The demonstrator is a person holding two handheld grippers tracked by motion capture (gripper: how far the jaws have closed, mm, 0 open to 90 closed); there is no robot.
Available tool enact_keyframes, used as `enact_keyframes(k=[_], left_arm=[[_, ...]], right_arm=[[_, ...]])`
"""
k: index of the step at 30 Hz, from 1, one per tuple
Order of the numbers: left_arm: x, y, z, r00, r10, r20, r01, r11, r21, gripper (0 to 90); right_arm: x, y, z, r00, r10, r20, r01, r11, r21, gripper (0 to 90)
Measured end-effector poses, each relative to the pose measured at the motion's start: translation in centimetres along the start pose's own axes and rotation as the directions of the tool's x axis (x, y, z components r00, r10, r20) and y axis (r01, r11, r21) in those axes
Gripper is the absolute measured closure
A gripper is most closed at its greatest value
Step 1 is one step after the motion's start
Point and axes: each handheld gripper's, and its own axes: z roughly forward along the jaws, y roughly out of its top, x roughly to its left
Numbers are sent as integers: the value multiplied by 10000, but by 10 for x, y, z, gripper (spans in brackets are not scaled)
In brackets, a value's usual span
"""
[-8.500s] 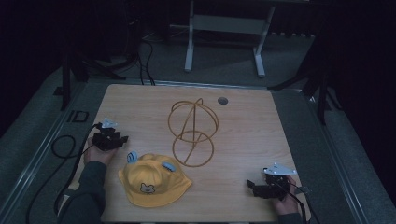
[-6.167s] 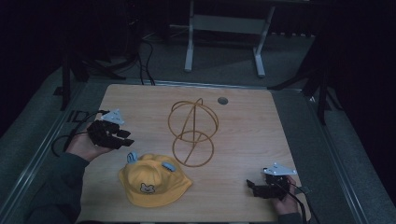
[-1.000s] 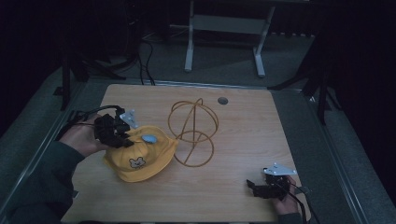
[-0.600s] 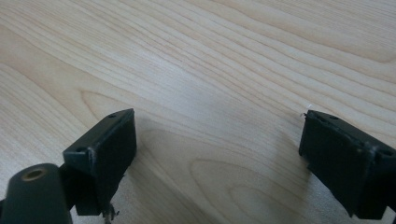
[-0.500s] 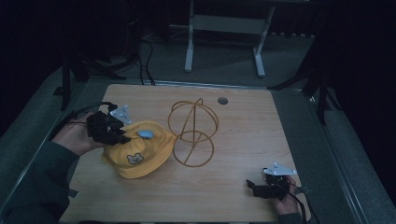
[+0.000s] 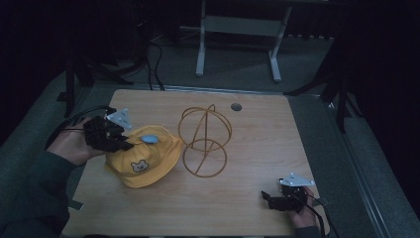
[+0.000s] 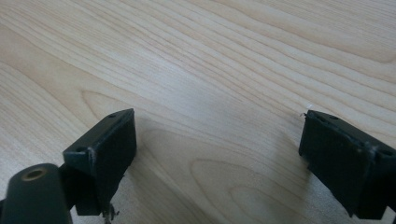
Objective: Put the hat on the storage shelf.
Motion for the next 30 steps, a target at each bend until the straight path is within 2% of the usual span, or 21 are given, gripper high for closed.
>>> enact_keyframes(k=[15, 30], left_arm=[[3, -9, -15, 9991, -340, -256, 331, 9988, -368, 802], [6, -9, -31, 9974, -430, -579, 382, 9959, -820, 801]], right_arm=[[0, 0, 0, 10000, -3, 2, 3, 10000, 6, 110], [0, 0, 0, 10000, -8, -3, 8, 10000, 16, 110]])
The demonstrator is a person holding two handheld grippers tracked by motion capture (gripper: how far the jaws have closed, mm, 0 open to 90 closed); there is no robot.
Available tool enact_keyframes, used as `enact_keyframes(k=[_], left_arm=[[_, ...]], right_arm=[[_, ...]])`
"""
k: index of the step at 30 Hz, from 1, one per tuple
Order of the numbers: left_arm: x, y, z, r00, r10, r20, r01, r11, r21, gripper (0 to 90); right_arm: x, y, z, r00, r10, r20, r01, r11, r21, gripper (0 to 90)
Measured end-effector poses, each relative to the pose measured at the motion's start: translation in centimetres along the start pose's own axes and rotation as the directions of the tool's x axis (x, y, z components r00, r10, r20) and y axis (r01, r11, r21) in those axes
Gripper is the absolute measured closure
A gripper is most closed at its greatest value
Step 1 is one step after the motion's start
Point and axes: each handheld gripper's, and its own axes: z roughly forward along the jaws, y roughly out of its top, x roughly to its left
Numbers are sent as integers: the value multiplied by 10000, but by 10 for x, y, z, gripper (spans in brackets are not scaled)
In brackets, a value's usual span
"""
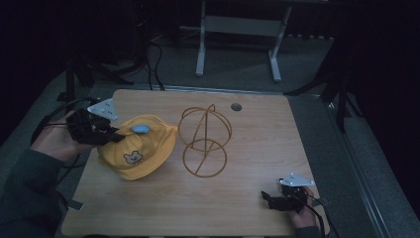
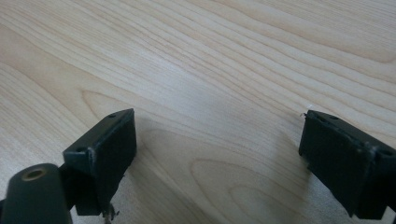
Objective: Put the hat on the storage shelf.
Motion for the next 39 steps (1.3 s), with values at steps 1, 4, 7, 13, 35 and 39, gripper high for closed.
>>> enact_keyframes(k=[1, 4, 7, 13, 35, 39], left_arm=[[0, 0, -1, 10000, -1, -13, 1, 10000, -28, 801], [1, 0, -3, 10000, -19, -39, 18, 9999, -98, 801], [1, -1, -6, 9999, -48, -101, 46, 9997, -220, 800], [2, -2, -10, 9998, -72, -176, 66, 9994, -352, 800], [10, 9, -30, 9994, 321, -106, -329, 9956, -880, 799], [12, 14, -33, 9991, 432, -32, -433, 9942, -986, 799]], right_arm=[[0, 0, 0, 10000, -3, -1, 3, 10000, -2, 110], [0, 0, 0, 10000, 3, -2, -3, 10000, -2, 111], [0, 0, 0, 10000, 1, 0, -1, 10000, 0, 110], [0, 0, 0, 10000, -4, -1, 4, 10000, 0, 110], [0, 0, 0, 10000, 0, 0, 0, 10000, 0, 110], [0, 0, 0, 10000, 4, -3, -4, 10000, -7, 110]])
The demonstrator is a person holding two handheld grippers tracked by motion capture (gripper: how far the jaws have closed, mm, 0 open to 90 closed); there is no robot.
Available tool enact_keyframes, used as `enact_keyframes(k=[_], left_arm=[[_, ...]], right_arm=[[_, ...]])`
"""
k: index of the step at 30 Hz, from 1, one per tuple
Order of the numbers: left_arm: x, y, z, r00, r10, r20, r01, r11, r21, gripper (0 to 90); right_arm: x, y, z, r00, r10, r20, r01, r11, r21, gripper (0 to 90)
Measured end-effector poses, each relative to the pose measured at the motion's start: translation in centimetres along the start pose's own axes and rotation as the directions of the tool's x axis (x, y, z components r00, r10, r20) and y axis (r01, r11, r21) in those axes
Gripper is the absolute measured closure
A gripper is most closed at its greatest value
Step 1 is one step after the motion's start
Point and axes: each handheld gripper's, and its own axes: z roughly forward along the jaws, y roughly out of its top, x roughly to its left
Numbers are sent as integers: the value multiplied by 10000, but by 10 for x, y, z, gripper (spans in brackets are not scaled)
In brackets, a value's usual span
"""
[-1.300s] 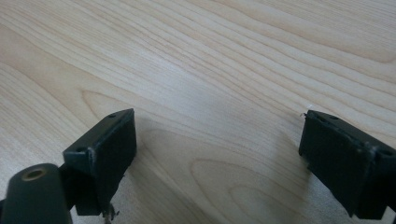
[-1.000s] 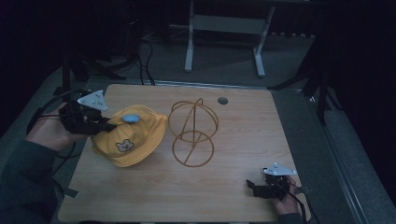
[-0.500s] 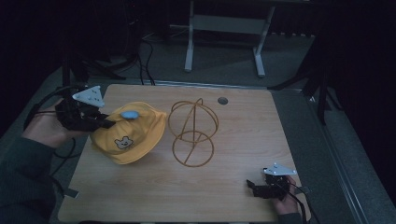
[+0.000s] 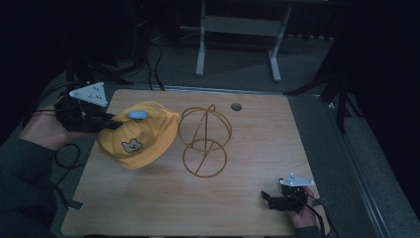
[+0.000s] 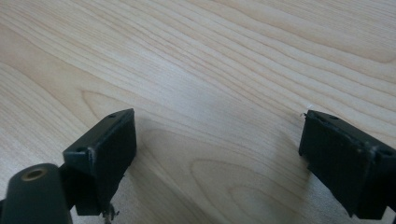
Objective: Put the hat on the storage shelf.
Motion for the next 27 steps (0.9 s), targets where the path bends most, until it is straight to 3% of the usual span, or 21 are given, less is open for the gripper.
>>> enact_keyframes(k=[27], left_arm=[[8, 33, -4, 9988, 457, 160, -454, 9988, -159, 794]], right_arm=[[0, 0, 0, 10000, -6, -5, 6, 10000, 31, 110]])
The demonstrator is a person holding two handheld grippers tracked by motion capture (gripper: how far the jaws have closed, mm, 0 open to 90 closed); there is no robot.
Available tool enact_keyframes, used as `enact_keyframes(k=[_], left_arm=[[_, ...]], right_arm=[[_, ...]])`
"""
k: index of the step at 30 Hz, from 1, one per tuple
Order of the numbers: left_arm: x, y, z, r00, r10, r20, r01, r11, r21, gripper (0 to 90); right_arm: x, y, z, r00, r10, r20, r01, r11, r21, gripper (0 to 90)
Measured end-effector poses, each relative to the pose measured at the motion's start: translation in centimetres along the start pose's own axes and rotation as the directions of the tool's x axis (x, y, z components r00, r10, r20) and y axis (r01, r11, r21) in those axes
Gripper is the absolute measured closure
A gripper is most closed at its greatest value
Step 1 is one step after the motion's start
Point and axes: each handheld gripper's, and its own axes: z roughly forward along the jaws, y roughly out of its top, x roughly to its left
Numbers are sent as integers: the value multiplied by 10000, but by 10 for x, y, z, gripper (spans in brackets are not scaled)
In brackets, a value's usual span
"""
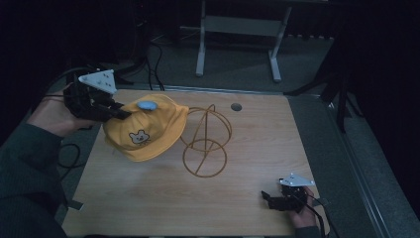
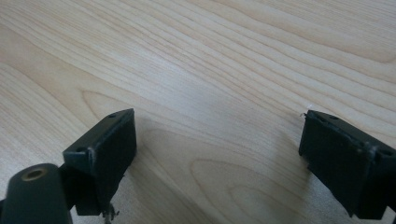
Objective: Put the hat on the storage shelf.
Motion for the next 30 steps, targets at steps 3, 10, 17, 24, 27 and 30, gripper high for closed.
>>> enact_keyframes(k=[3, 10, 17, 24, 27, 30], left_arm=[[1, 3, 0, 10000, 31, 32, -31, 10000, -7, 794], [2, 9, 0, 9999, 96, 43, -96, 9999, -35, 793], [5, 13, 0, 9999, 121, 109, -121, 9999, -33, 793], [7, 17, -2, 9998, 153, 154, -152, 9999, -73, 795], [7, 18, -2, 9996, 192, 191, -191, 9998, -70, 797], [8, 20, -2, 9997, 210, 159, -208, 9997, -94, 798]], right_arm=[[0, 0, 0, 10000, 0, 3, 0, 10000, 1, 110], [0, 0, 0, 10000, -4, 1, 4, 10000, 0, 110], [0, 0, 0, 10000, 2, 6, -2, 10000, -2, 110], [0, 0, 0, 10000, 30, -1, -30, 10000, -9, 110], [0, 0, 0, 10000, 28, 1, -28, 10000, -6, 110], [0, 0, 0, 10000, 27, 1, -27, 10000, -6, 110]])
